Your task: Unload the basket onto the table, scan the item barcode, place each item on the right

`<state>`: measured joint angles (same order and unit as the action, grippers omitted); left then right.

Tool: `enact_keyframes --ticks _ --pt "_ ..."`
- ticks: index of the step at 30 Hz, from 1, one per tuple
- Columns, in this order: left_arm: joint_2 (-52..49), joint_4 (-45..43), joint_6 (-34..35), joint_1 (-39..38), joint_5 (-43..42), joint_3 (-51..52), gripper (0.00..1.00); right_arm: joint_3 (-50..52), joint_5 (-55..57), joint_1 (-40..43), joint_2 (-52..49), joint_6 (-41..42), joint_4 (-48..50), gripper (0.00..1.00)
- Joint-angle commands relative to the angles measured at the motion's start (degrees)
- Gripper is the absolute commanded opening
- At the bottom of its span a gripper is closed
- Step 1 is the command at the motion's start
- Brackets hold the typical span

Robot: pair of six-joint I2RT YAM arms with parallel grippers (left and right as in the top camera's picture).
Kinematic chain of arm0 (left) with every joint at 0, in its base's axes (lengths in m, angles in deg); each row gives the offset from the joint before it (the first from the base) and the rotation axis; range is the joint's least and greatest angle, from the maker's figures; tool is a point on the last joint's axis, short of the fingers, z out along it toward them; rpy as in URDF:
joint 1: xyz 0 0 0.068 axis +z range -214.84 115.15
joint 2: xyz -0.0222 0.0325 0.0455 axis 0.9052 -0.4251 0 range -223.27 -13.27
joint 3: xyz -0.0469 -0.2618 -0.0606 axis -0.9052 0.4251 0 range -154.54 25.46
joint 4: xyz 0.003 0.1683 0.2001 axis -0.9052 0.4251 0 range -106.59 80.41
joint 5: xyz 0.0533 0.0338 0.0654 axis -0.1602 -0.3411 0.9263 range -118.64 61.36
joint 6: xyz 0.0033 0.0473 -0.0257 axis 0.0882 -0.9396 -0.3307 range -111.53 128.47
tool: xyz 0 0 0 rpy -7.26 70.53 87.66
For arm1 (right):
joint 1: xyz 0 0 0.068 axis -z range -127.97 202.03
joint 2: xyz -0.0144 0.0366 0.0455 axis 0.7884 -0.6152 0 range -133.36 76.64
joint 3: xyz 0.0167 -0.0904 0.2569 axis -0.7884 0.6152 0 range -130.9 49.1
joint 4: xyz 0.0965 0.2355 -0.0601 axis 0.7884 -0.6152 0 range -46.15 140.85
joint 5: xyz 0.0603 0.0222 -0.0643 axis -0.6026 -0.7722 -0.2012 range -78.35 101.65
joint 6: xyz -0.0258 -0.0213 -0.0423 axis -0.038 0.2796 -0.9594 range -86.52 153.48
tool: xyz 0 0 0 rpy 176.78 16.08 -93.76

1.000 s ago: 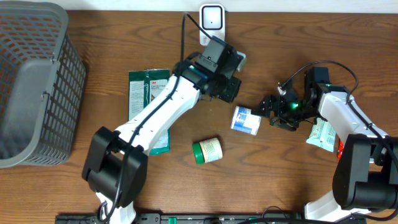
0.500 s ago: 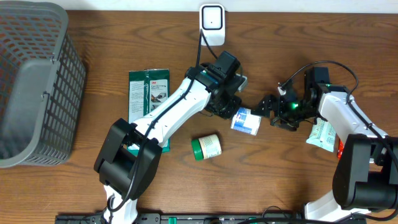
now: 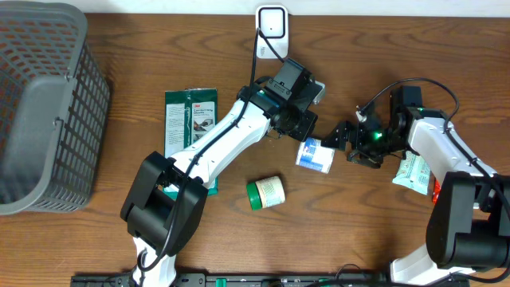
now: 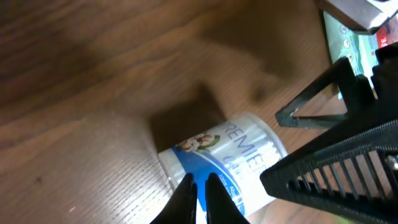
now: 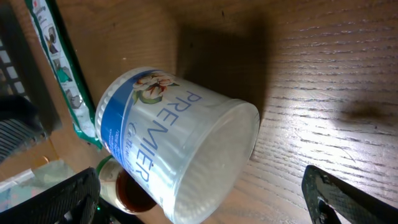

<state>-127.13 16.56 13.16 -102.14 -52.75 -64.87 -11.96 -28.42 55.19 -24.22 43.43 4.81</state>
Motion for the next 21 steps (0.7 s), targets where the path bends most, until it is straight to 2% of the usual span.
enact_keyframes --ticks 1,6,15,21 --pt "-2.3 0.2 0.3 -0.1 -0.7 0.4 0.07 0.1 -0.3 0.2 -0.4 -0.9 -0.1 0.99" --pt "-4.5 0.8 0.3 -0.2 -0.8 0.5 0.07 0.1 -0.3 0.2 -0.4 -0.8 -0.1 0.99" --pt "-4.2 16.8 -0.6 -0.2 -1.0 0.5 0.07 0.1 -0.3 0.2 -0.4 -0.9 -1.1 0.99" --pt "-3.3 18.8 -1.6 -0.2 -1.0 0.5 0.08 0.1 -0.3 0.2 -0.4 -0.9 -1.8 0.99"
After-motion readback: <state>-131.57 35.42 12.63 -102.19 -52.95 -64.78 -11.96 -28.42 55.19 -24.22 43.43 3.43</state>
